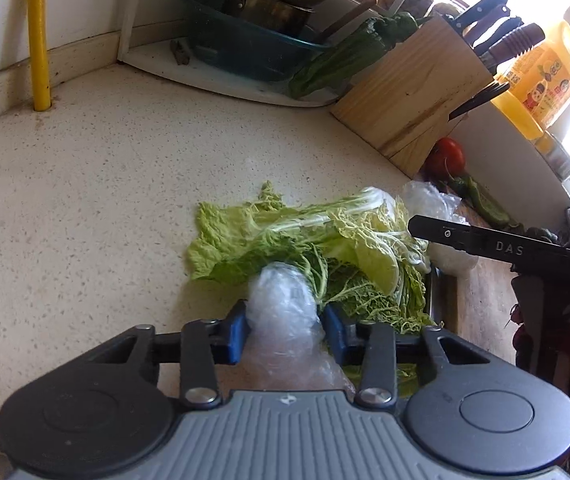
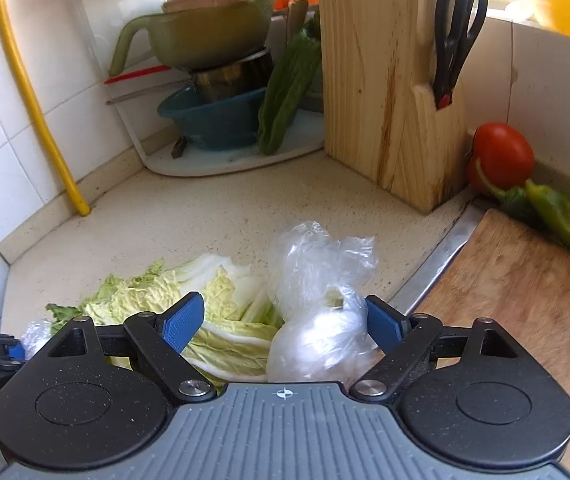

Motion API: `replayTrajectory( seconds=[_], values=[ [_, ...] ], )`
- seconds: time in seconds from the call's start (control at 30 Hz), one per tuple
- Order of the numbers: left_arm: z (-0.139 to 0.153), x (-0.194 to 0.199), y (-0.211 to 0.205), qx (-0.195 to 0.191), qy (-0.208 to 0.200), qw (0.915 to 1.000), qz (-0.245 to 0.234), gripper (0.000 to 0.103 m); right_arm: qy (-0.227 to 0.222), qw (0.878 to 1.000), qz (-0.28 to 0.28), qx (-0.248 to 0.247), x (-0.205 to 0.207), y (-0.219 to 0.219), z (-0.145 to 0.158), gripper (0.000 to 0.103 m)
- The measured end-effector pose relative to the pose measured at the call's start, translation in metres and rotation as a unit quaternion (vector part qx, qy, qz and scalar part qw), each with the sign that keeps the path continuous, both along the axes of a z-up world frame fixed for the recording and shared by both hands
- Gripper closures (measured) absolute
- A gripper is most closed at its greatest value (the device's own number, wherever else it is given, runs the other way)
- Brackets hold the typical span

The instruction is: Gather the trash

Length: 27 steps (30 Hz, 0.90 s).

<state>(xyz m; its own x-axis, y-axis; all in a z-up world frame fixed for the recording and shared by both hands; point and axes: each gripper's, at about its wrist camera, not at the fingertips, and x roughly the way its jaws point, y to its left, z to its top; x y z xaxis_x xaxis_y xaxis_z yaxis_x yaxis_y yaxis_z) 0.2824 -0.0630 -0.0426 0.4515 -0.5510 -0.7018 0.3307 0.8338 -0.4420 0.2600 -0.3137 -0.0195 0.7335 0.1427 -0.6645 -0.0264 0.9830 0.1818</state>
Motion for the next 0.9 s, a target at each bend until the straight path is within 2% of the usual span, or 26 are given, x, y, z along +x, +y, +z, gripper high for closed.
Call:
replayTrajectory(
  seconds=[0.1, 0.17, 0.23, 0.27, 0.47, 0.57, 0.63, 0.7, 0.73, 0.83, 0.9],
  values=[
    [0.001, 0.002, 0.013, -0.015, 0.014, 0.9998, -0.001, 0.073, 0.017, 1.000, -0.018, 0.014, 0.006, -0.001, -0.003, 0.020],
    [0.001, 0.002, 0.020, -0.025, 0.022, 0.9994, -0.003, 0.074, 0.027, 0.999, -0.034, 0.017, 0.007, -0.004, -0.002, 0.040],
    [0.003, 0.001, 0.027, -0.032, 0.026, 0.9991, 0.000, 0.074, 0.037, 0.997, -0.050, 0.037, 0.004, -0.012, 0.000, 0.053],
    [0.004, -0.001, 0.032, -0.034, 0.026, 0.9991, 0.001, 0.074, 0.039, 0.996, -0.054, 0.057, 0.000, -0.017, 0.001, 0.056],
    [0.021, -0.014, 0.057, -0.026, 0.001, 0.9994, 0.024, 0.076, 0.021, 0.990, -0.067, 0.125, -0.033, -0.029, 0.017, 0.056],
    [0.018, -0.019, 0.061, -0.021, 0.008, 0.9992, 0.033, 0.075, -0.001, 0.989, -0.057, 0.139, -0.050, -0.024, 0.030, 0.056],
    [0.013, -0.026, 0.057, -0.020, 0.010, 0.9992, 0.034, 0.075, -0.001, 0.988, -0.052, 0.147, -0.056, -0.020, 0.033, 0.056],
    [0.008, -0.031, 0.048, -0.001, 0.001, 0.9997, 0.025, 0.075, -0.001, 0.986, -0.042, 0.163, -0.061, -0.017, 0.036, 0.056],
    [0.005, -0.033, 0.043, 0.003, -0.002, 0.9998, 0.020, 0.075, -0.002, 0.986, -0.038, 0.165, -0.063, -0.015, 0.037, 0.056],
    [0.002, -0.037, 0.033, -0.008, 0.001, 1.0000, 0.002, 0.075, -0.003, 0.991, -0.043, 0.126, -0.071, -0.008, 0.038, 0.056],
    [0.002, -0.040, 0.029, -0.005, -0.005, 0.9999, -0.007, 0.075, 0.008, 0.990, -0.051, 0.132, -0.075, -0.010, 0.035, 0.056]
  ],
)
